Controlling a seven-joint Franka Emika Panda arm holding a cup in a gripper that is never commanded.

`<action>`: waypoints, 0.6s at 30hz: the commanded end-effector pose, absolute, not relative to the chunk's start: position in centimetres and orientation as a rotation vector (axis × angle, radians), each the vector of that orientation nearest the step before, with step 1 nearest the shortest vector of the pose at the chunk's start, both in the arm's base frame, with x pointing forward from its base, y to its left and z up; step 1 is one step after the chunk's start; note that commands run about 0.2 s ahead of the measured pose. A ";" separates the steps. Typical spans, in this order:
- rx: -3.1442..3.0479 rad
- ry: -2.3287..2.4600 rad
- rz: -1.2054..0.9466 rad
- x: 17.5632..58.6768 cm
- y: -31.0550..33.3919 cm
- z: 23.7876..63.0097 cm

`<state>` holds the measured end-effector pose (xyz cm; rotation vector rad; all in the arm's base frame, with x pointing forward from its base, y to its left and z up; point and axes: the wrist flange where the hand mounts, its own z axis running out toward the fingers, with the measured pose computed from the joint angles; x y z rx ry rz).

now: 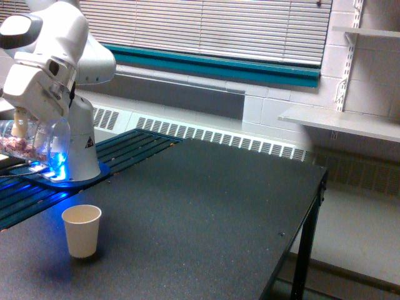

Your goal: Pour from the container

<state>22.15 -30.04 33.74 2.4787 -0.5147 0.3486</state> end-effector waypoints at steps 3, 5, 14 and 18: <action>2.463 -0.482 0.333 22.7 -29.4 33.5; 2.460 -0.476 0.328 22.7 -29.4 33.5; 2.443 -0.438 0.303 22.9 -29.3 33.5; 2.443 -0.425 0.298 23.0 -29.1 33.3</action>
